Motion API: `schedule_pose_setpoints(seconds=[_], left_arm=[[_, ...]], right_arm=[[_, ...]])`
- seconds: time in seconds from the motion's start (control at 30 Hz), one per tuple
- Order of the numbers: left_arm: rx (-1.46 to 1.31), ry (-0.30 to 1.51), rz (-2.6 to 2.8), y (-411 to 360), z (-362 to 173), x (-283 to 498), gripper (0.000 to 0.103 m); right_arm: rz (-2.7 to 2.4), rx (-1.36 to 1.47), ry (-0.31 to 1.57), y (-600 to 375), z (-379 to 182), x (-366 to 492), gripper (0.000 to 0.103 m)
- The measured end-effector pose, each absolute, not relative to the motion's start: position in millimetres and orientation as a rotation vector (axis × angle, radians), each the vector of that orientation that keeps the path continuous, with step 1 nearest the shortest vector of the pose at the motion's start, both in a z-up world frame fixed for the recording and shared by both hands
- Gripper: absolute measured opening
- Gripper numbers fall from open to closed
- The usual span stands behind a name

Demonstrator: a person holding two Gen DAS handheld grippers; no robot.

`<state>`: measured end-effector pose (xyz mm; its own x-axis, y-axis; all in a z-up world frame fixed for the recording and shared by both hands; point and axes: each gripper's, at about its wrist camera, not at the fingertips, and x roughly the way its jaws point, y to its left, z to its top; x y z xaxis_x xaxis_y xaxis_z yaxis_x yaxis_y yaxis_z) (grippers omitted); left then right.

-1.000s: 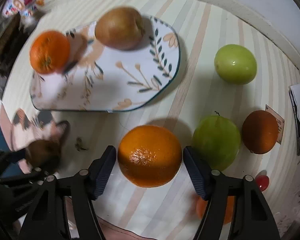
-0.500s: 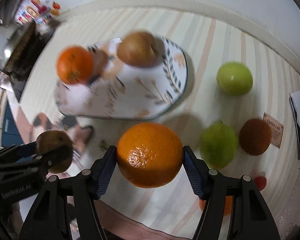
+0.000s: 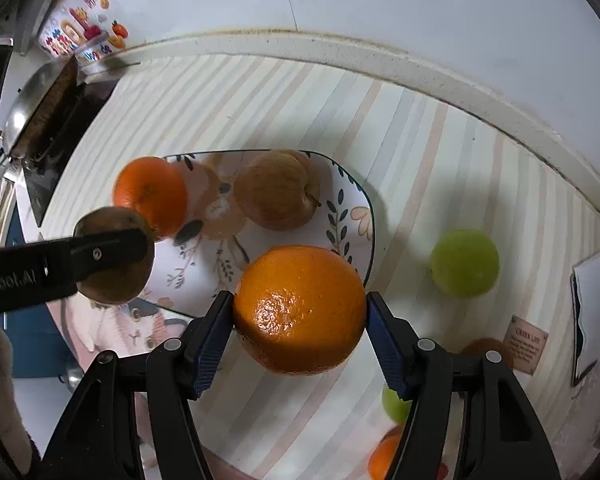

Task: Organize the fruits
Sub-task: 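Place the dark red apple with the left tool while the right tool places an orange on the plate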

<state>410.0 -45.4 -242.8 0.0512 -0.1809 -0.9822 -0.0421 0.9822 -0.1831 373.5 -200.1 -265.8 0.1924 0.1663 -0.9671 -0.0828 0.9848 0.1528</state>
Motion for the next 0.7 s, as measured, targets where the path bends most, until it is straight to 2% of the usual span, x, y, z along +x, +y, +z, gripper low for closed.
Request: schedule_pose_setpoints(seconds=[0.37, 0.57, 0.6, 0.7], left_arm=[[-0.2, 1.652, -0.147, -74.9, -283.0, 428.2, 0.065], [-0.132, 1.646, -0.124, -80.4, -284.7, 426.5, 0.064], [-0.126, 1.639, -0.12, -80.0, -282.1, 426.4, 0.064], [-0.144, 1.617, -0.126, -75.1, -270.6, 427.2, 0.069]], right_arm=[[0.215, 0.132, 1.418, -198.4, -309.6, 389.8, 0.068], [0.237, 0.151, 1.432, -201.5, -316.4, 393.8, 0.069], [0.239, 0.155, 1.437, -201.8, -316.1, 393.8, 0.07], [0.248, 0.171, 1.445, -204.7, -311.5, 395.1, 0.085]])
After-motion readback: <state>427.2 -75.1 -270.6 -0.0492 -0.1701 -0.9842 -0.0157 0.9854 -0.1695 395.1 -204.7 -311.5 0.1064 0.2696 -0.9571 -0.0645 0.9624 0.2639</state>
